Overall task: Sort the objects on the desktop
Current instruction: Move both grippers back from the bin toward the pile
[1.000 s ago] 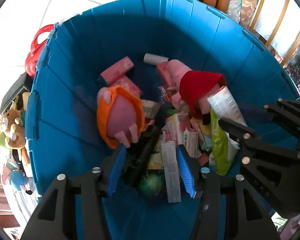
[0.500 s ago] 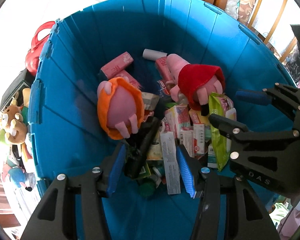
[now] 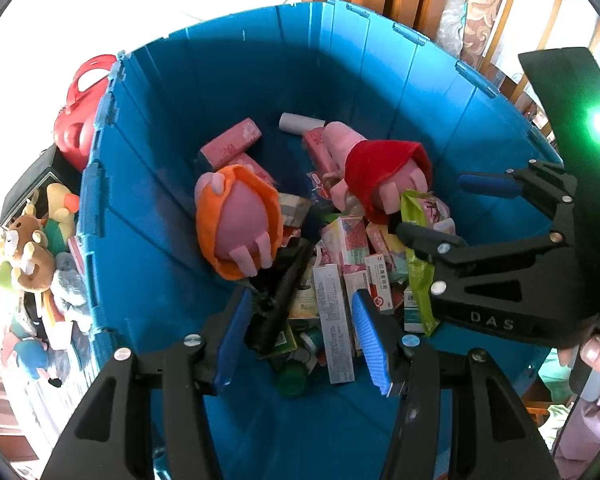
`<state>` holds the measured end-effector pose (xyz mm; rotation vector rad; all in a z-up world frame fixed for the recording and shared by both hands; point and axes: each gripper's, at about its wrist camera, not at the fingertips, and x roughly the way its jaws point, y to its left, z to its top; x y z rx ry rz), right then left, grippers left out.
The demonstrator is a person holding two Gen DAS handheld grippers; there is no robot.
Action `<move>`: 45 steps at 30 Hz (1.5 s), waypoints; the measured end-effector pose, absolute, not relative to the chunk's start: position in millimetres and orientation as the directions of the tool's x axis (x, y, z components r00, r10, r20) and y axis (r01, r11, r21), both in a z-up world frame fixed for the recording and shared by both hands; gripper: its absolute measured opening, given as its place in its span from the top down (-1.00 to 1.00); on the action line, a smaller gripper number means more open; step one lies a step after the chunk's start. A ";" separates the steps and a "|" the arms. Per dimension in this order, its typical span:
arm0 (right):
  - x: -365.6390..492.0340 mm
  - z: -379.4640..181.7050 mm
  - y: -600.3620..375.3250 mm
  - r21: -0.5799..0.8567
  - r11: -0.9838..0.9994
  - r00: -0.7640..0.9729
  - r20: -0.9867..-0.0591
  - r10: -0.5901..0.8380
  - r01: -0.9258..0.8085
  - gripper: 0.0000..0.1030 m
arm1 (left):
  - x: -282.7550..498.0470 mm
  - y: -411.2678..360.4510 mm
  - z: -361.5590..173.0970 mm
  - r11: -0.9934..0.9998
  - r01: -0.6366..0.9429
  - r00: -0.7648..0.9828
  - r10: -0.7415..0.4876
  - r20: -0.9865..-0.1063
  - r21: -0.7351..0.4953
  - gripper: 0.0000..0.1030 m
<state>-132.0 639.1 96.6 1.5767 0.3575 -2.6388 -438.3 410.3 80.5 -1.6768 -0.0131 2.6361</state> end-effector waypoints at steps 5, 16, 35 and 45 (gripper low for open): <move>-116.0 108.0 635.0 -0.228 -0.959 -0.503 -0.857 0.116 0.168 -1.00 | -426.0 408.3 87.8 -1.000 -0.023 -0.442 0.028 -0.896 -0.019 0.00; -69.4 126.9 613.6 -0.280 -0.939 -0.520 -0.843 0.140 0.200 -1.00 | -385.6 400.2 123.1 -0.995 -0.080 -0.548 0.098 -0.830 -0.064 0.00; -9.3 175.7 462.8 -0.191 -0.942 -0.712 -0.698 -0.069 0.278 -1.00 | -288.5 260.8 157.5 -0.998 0.033 -0.771 0.014 -0.637 -0.062 0.00; -47.3 135.2 326.2 -0.040 -0.922 -0.709 -0.652 -0.269 0.386 -1.00 | -233.3 79.9 99.5 -0.954 0.291 -0.738 -0.178 -0.651 -0.068 -0.01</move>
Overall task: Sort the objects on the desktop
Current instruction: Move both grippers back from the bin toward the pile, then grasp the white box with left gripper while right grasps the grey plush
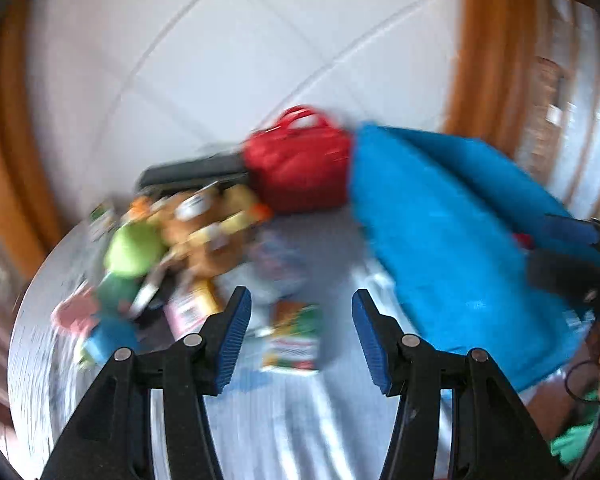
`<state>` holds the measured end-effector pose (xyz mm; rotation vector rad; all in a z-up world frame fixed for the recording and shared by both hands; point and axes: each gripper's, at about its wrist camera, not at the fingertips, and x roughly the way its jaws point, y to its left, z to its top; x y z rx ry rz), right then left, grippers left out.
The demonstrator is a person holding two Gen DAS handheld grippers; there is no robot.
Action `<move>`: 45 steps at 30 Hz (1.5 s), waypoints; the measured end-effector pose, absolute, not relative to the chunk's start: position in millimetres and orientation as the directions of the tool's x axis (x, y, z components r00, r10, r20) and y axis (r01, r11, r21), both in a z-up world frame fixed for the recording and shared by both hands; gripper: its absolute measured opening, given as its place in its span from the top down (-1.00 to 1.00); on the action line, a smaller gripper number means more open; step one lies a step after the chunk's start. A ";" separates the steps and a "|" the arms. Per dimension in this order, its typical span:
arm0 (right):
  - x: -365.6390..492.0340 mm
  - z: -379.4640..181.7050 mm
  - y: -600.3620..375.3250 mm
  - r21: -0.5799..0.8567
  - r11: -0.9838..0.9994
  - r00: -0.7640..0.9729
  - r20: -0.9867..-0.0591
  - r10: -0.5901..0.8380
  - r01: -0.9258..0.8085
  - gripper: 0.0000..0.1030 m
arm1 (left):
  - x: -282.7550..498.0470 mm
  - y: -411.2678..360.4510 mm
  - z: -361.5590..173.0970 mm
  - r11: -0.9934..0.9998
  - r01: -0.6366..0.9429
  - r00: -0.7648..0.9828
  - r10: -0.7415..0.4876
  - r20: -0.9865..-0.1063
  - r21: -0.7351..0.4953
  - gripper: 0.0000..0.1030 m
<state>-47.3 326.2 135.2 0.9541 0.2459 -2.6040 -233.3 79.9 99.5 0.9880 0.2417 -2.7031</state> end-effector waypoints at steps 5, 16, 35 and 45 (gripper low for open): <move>-80.0 93.3 276.7 -0.044 -0.925 -0.673 -0.699 -0.242 0.378 -1.00 | -210.0 -27.4 56.2 -0.876 0.481 -0.621 -0.324 -0.713 -0.021 -0.01; -164.5 2.6 249.7 0.042 -0.961 -0.539 -0.821 -0.189 0.273 -1.00 | -228.3 -136.7 -28.1 -0.865 0.502 -0.569 -0.316 -0.760 -0.016 -0.01; -268.0 -84.9 232.6 0.061 -0.965 -0.407 -0.898 -0.164 0.254 -1.00 | -352.3 -189.1 -114.5 -0.862 0.497 -0.549 -0.401 -0.733 0.099 -0.01; -281.5 -98.1 199.1 0.078 -0.941 -0.387 -0.898 -0.210 0.330 -1.00 | -358.5 -188.1 -105.8 -0.889 0.455 -0.572 -0.331 -0.750 0.046 0.45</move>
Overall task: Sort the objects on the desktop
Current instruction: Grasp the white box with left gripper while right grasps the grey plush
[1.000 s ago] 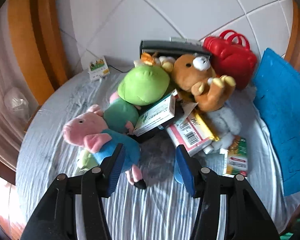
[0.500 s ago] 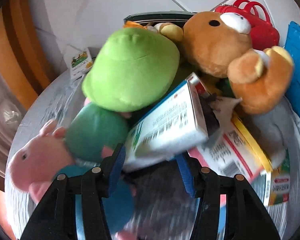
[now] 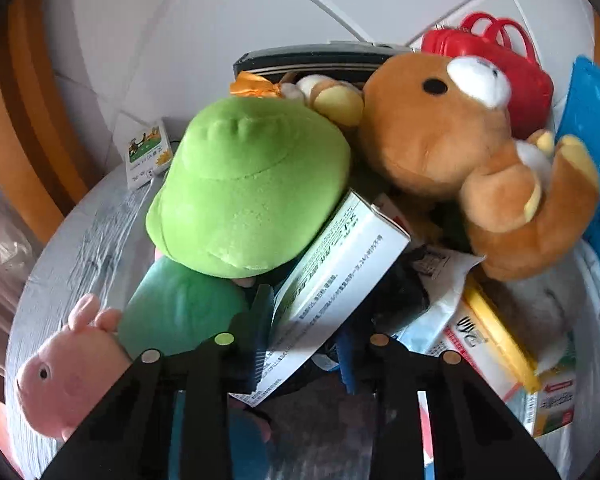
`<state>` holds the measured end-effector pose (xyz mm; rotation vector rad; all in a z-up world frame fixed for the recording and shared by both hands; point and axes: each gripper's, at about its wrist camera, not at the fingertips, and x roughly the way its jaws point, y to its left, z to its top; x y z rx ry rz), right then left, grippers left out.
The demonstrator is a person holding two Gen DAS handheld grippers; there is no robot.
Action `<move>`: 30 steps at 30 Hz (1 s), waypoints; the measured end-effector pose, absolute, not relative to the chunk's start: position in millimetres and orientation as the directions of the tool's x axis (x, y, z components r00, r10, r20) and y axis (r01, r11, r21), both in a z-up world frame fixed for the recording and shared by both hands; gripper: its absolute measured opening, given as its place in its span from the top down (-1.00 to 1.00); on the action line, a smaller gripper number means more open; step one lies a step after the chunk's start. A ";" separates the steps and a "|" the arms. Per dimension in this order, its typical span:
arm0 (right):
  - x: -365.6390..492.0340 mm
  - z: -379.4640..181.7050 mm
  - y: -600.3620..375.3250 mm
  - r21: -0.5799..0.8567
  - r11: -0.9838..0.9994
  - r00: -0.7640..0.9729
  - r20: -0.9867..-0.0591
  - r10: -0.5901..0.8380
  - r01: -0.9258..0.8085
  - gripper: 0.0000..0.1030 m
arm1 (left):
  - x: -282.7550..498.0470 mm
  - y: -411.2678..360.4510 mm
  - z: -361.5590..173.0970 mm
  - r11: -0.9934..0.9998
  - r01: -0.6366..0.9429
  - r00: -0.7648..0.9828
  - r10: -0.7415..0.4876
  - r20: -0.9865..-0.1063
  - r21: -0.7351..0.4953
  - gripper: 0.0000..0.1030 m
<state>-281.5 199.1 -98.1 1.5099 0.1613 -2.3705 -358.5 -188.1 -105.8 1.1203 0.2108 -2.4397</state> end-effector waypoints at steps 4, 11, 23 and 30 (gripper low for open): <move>-292.9 -108.3 186.3 0.079 -0.938 -0.382 -0.899 -0.213 0.338 -1.00 | -374.1 -193.0 -110.9 -0.874 0.483 -0.550 -0.346 -0.760 0.049 0.43; -306.8 -129.3 166.4 0.050 -0.926 -0.352 -0.916 -0.192 0.374 -0.46 | -341.4 -169.7 -79.5 -0.876 0.481 -0.595 -0.356 -0.720 0.036 0.53; -327.7 -175.5 149.5 0.120 -0.929 -0.252 -0.943 -0.217 0.350 -0.01 | -302.5 -152.9 -61.3 -0.863 0.506 -0.601 -0.342 -0.723 -0.013 0.73; -254.2 -152.8 183.8 0.144 -0.902 -0.220 -0.943 -0.250 0.408 0.11 | -293.2 -147.5 -80.0 -0.860 0.507 -0.562 -0.279 -0.779 -0.058 0.73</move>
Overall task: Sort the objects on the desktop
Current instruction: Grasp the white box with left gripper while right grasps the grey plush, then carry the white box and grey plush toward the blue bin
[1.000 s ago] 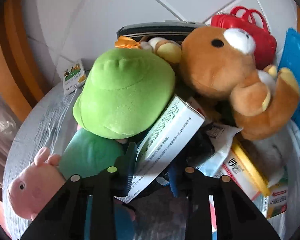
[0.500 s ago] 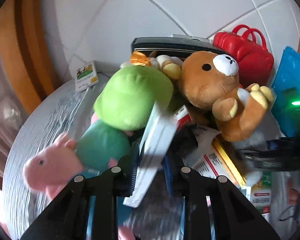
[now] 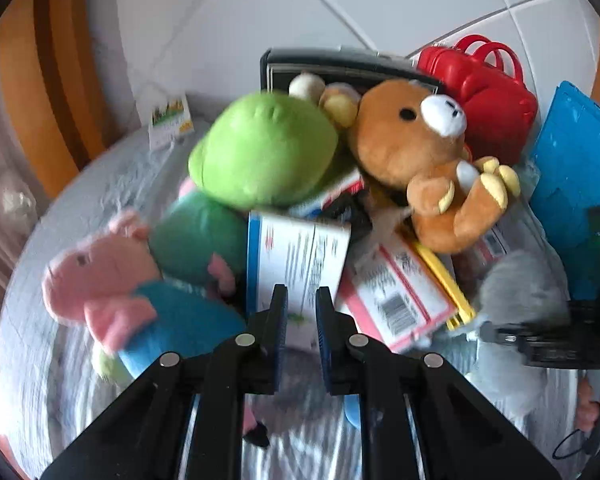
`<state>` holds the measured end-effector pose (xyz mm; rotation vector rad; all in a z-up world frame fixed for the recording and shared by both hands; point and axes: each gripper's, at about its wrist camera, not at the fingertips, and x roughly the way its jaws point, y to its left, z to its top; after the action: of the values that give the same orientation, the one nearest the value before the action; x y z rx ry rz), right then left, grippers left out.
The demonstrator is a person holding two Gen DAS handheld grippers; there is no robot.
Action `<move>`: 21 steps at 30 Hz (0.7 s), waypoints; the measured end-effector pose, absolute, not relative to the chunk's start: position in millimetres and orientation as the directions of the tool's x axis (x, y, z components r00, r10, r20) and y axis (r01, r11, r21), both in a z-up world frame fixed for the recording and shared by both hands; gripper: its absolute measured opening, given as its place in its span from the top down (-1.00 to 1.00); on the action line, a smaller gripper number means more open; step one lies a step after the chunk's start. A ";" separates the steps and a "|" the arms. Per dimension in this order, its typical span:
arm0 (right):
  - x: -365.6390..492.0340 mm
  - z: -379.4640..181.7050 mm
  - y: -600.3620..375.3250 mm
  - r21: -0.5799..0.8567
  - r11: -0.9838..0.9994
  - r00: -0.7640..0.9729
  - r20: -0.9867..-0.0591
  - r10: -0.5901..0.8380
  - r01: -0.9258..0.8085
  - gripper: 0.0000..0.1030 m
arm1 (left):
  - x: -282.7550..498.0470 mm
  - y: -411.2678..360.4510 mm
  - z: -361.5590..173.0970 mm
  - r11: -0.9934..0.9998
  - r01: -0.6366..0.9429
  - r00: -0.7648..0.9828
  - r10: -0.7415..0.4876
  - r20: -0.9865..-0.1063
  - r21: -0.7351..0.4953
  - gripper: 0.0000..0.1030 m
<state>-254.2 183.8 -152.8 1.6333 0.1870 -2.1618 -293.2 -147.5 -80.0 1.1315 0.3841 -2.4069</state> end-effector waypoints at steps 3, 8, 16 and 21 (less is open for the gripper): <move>-244.1 -143.6 196.3 0.107 -0.913 -0.270 -0.936 -0.226 0.392 0.11 | -287.1 -146.4 -85.2 -0.859 0.509 -0.544 -0.269 -0.795 -0.058 0.67; -252.8 -146.4 209.0 0.103 -0.932 -0.290 -0.933 -0.212 0.349 0.10 | -287.3 -159.3 -80.4 -0.819 0.567 -0.538 -0.283 -0.794 -0.092 -0.12; -271.1 -159.6 210.3 0.119 -0.928 -0.264 -0.939 -0.221 0.352 0.08 | -325.1 -167.6 -95.5 -0.868 0.495 -0.546 -0.270 -0.793 -0.045 -0.33; -282.8 -168.7 204.7 0.126 -0.904 -0.228 -0.945 -0.235 0.408 0.05 | -353.2 -182.1 -119.8 -0.874 0.486 -0.513 -0.276 -0.813 -0.010 -0.33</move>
<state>-282.8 204.7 -168.7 1.6330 0.2061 -2.1736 -353.2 -182.1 -119.8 1.2193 0.3291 -2.3815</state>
